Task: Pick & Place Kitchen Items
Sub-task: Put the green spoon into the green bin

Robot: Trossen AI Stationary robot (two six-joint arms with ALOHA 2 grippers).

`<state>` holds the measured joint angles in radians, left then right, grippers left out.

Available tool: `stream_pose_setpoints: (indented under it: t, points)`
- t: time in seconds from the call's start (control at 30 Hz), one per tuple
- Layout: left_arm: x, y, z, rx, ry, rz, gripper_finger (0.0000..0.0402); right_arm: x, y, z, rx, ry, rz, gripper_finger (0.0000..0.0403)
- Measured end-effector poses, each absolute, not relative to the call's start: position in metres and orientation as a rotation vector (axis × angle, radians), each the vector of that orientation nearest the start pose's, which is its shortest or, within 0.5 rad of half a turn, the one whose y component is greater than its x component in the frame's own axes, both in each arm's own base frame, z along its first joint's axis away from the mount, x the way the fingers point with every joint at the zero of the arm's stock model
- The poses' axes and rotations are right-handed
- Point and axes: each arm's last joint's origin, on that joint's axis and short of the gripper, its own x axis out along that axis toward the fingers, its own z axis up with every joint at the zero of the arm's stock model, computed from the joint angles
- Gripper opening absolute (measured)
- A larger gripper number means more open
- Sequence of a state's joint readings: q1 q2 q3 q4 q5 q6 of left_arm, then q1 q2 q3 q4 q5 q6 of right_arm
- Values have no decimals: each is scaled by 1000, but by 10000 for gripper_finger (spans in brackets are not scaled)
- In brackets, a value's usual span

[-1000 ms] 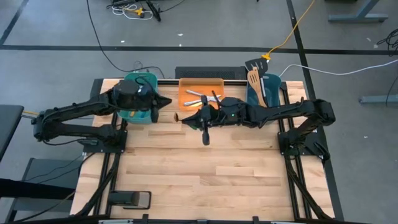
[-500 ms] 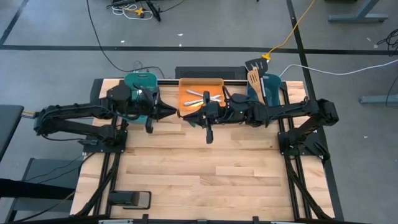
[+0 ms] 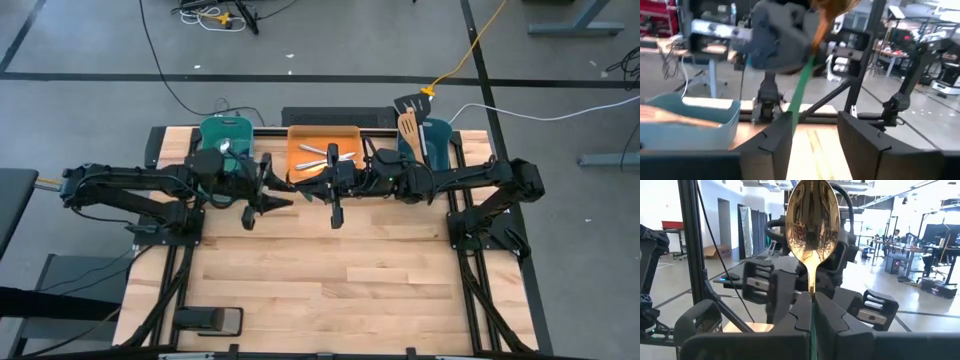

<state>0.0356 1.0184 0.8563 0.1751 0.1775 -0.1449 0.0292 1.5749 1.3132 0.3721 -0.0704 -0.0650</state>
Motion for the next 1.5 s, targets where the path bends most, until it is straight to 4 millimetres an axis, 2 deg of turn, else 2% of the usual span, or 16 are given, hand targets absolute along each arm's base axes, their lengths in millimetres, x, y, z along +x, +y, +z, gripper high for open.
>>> stream_pose_setpoints:
  t: [0.2,0.53,0.93,1.2,1.33,1.5]
  points:
    - [245,0,343,-140,-19,-159,178,369,13,372,-67,-108,96,10]
    - [261,1,332,-140,-2,-157,179,369,13,370,-70,-89,96,8]
    - [261,-1,334,-136,-18,-209,179,370,12,368,-72,-70,96,5]
    - [261,-1,343,-75,-128,-213,174,370,12,368,-74,-69,93,3]
    - [261,0,344,-46,-141,-190,136,370,12,369,-74,-75,92,3]
    - [261,0,343,-35,-131,-181,22,370,12,368,-73,-69,95,3]
